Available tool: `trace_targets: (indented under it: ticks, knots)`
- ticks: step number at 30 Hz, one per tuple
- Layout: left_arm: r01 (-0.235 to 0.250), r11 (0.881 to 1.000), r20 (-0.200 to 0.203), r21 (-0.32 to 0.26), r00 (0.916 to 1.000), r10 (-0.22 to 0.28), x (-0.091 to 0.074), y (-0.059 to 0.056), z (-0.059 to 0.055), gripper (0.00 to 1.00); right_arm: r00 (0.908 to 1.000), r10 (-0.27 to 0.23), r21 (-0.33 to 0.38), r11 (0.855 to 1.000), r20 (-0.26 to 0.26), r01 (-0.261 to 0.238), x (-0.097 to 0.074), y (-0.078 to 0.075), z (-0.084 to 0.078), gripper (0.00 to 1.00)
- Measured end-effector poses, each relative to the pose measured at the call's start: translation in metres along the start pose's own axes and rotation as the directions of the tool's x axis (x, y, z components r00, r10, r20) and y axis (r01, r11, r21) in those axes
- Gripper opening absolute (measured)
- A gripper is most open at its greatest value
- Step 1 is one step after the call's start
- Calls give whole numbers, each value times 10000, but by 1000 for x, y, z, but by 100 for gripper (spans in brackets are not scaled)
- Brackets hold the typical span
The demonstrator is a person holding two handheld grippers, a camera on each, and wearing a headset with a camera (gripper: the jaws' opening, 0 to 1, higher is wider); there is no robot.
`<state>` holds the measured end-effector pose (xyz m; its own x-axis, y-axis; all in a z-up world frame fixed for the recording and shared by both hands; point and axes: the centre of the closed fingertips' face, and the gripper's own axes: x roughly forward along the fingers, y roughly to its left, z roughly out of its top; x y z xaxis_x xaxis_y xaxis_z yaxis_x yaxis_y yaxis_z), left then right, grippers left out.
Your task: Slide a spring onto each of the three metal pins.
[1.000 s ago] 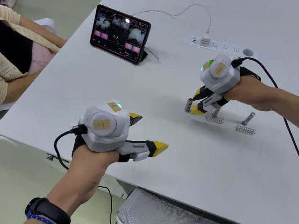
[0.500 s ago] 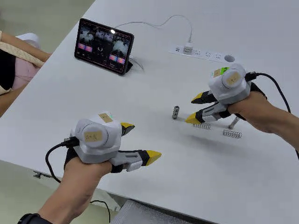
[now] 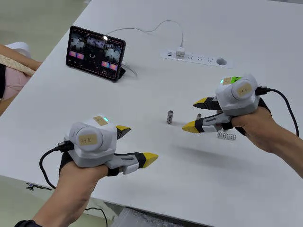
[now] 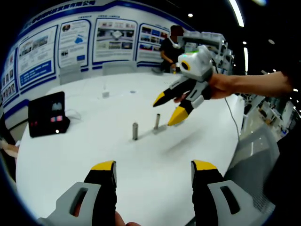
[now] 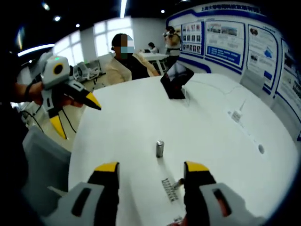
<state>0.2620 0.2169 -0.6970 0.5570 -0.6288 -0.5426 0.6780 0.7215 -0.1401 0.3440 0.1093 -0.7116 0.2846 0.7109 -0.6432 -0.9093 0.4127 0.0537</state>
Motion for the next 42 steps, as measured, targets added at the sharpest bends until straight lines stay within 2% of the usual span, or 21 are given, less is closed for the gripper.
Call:
trace_targets:
  ticks: [9, 17, 20, 30, 42]
  knots:
    - [37, 10000, -40, 81, 10000, -37, 3, 0, 1, 66, 9986, -443, 927, 9948, 276, 415, -15, 5, -21, 61]
    - [58, 9999, -27, 102, 10000, -58, 6, 1, 4, 66, 9937, -835, 1885, 9797, 746, 682, -34, 8, -34, 64]
    - [63, 10000, 15, 72, 10000, -63, 7, 0, 6, 67, 9922, -962, 2248, 9714, 796, 762, -40, 10, -44, 66]
    - [106, 9999, -25, 102, 9999, -106, 11, -1, 6, 68, 9849, -1487, 2989, 9472, 889, 1160, -61, 14, -68, 70]
    - [250, 9994, -57, 252, 9997, -248, 17, -7, 10, 69, 9771, -1939, 3453, 9260, 880, 1526, -82, 20, -85, 76]
